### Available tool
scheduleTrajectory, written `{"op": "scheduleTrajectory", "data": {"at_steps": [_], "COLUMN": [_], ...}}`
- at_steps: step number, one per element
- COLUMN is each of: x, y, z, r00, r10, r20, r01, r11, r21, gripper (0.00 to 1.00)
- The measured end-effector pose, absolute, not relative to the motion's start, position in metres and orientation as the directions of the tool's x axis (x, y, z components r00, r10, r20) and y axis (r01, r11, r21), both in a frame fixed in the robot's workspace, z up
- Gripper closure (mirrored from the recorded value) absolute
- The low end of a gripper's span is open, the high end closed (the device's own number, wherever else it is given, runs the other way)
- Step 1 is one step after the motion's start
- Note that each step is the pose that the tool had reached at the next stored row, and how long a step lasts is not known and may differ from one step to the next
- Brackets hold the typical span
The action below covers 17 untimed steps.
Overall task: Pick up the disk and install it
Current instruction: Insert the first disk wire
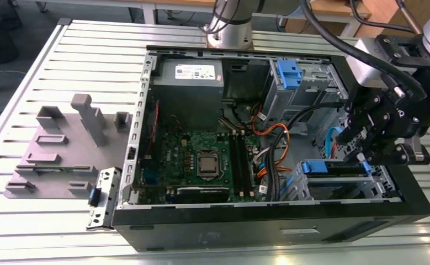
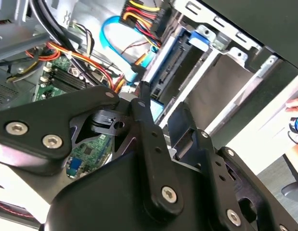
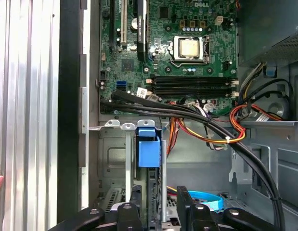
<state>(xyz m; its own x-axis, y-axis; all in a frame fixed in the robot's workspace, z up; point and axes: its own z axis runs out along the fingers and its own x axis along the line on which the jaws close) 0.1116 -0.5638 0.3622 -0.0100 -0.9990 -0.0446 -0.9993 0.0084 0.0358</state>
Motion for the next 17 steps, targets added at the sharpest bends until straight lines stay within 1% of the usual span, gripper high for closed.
{"op": "scheduleTrajectory", "data": {"at_steps": [6, 11, 17], "x": [0.112, 0.112, 0.117], "y": [-0.559, -0.549, -0.548], "z": [0.373, 0.373, 0.369], "r00": [-0.010, -0.010, -0.010], "r10": [-0.999, -0.999, -0.999], "r20": [-0.046, -0.046, -0.046], "r01": [-0.999, -0.999, -0.999], "r11": [0.008, 0.008, 0.008], "r21": [0.036, 0.036, 0.036], "gripper": [0.58, 0.58, 0.58]}}
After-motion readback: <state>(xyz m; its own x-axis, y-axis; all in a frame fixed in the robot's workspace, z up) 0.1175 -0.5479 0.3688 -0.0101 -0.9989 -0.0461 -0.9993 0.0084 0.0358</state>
